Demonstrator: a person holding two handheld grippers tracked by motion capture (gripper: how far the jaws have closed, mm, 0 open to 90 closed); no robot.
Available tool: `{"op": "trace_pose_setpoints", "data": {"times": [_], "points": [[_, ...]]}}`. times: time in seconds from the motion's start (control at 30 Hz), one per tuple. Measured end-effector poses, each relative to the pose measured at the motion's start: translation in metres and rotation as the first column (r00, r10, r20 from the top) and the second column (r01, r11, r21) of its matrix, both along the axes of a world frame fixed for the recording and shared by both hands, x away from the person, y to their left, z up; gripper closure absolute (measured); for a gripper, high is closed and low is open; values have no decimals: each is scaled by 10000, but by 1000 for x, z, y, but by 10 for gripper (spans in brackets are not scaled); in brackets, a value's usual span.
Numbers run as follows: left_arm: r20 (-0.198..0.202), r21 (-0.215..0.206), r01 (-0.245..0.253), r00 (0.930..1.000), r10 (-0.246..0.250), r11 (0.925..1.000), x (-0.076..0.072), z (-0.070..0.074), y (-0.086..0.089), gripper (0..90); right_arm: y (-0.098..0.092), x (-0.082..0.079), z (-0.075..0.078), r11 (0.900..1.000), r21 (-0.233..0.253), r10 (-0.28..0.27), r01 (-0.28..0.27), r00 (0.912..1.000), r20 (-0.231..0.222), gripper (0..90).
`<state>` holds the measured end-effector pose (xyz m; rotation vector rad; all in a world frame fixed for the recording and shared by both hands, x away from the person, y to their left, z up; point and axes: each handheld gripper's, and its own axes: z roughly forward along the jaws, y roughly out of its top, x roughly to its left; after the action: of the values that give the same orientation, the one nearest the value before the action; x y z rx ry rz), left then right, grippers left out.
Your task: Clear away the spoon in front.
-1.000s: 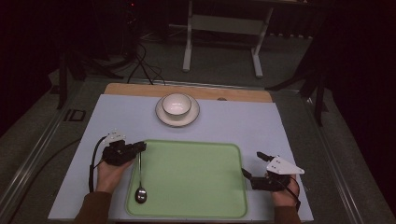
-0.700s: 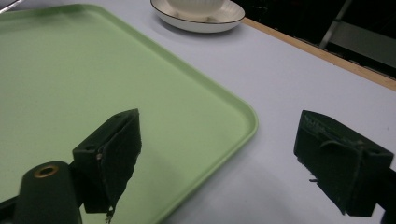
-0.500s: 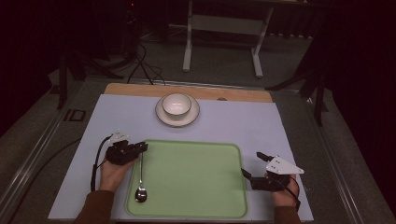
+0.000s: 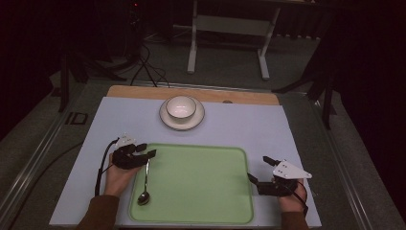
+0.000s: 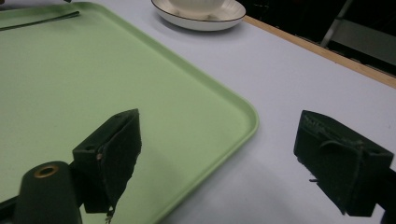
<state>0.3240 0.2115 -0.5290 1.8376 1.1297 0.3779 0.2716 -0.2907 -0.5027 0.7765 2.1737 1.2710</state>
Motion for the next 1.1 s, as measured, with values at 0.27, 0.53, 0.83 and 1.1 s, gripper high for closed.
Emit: {"op": "trace_pose_setpoints", "data": {"times": [0.27,0.53,0.83,1.1], "points": [[596,13,-409,9974,407,9992,-5,7,4,406,-1,0,0,10000,44,-9,9,10000,19,145],[1555,203,-1044,9828,1000,9943,-14,19,12,404,-2,0,1,9999,95,-53,53,10000,30,145],[2379,673,-1639,9606,1437,9842,-26,30,20,401,-4,0,2,9997,238,-99,97,9999,85,145],[2760,392,-2065,9426,1880,9777,-43,39,39,400,-8,-1,3,9986,467,-239,232,9996,148,145]]}}
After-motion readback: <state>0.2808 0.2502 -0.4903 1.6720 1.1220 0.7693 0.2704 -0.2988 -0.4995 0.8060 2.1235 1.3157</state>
